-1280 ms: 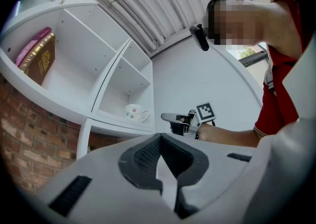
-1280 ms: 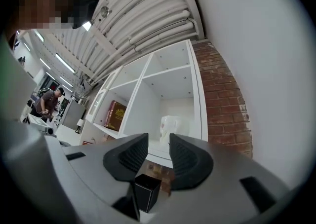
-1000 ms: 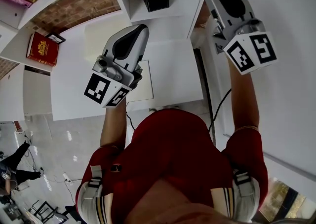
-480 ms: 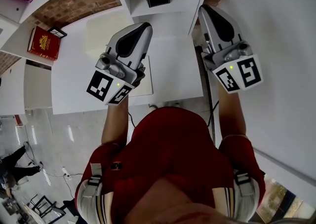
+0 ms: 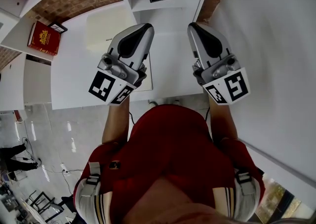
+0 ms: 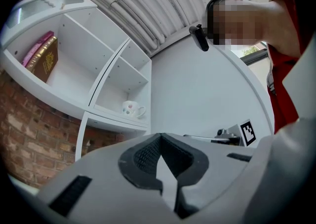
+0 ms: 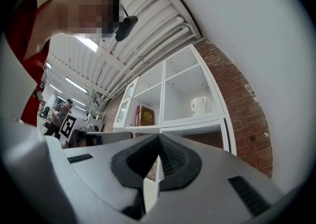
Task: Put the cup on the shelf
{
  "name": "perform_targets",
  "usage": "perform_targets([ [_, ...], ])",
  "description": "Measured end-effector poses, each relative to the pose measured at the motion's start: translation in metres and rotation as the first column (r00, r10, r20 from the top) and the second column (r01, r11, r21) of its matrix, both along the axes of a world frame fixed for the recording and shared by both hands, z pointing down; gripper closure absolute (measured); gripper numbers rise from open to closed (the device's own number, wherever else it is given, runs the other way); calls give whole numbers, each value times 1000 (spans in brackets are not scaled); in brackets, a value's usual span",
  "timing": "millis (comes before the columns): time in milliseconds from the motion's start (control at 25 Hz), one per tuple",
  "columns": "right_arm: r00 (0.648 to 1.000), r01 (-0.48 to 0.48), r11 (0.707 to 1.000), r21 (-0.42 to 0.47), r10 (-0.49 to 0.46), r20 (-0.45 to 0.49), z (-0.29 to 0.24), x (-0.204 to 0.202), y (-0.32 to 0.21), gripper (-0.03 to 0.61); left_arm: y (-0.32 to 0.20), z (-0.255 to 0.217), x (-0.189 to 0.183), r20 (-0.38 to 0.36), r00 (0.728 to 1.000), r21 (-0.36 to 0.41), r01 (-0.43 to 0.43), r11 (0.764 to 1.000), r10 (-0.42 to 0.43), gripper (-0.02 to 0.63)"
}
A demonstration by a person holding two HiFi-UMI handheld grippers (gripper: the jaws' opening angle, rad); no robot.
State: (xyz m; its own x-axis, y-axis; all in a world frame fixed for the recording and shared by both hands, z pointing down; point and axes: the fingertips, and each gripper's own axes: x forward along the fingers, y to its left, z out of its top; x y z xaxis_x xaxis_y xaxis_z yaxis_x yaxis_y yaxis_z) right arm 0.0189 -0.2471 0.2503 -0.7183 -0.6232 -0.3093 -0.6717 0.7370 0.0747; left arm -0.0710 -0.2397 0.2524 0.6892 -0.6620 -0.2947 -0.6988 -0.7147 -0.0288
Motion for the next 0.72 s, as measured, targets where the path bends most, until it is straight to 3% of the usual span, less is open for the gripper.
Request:
perform_targets([
  [720,999,35,999,-15,-35,-37,14,-13,18,581,11,1,-1,10,1000,-1,-7,1000,7,609],
])
